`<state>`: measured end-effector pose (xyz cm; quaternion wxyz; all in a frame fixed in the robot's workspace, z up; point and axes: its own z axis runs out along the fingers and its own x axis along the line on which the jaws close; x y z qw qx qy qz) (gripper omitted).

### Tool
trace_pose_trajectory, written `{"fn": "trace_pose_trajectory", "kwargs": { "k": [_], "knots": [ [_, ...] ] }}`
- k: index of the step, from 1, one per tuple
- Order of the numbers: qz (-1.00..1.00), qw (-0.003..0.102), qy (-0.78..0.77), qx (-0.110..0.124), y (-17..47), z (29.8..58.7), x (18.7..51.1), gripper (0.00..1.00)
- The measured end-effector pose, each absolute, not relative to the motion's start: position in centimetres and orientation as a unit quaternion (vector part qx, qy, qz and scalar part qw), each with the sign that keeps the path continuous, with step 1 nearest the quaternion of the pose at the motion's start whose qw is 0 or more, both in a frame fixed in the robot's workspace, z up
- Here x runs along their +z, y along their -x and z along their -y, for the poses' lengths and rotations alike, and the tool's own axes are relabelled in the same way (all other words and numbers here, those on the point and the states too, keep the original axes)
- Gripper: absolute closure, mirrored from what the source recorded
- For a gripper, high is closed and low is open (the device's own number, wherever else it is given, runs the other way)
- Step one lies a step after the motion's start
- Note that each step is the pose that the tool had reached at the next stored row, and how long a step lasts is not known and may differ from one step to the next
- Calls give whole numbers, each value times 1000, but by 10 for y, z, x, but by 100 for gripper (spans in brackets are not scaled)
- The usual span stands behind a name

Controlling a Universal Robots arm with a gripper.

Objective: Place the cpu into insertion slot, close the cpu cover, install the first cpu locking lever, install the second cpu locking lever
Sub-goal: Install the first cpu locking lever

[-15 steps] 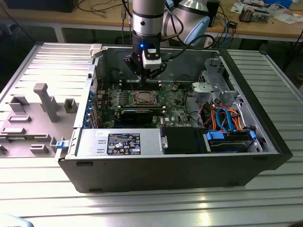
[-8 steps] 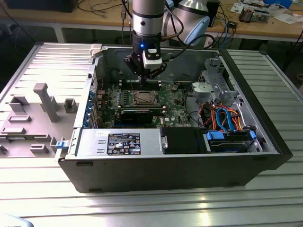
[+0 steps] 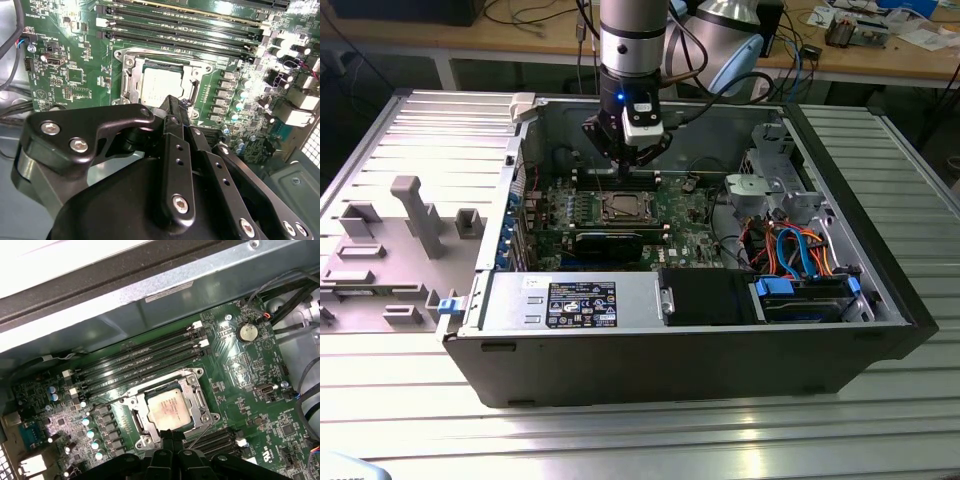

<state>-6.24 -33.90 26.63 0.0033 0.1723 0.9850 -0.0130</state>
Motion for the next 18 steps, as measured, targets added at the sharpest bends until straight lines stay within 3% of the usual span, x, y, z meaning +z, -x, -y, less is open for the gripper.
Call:
{"fn": "trace_pose_trajectory", "kwargs": {
  "k": [18],
  "knots": [
    [-987, 4, -158, -13, 62, 339, 266, 89]
  ]
}}
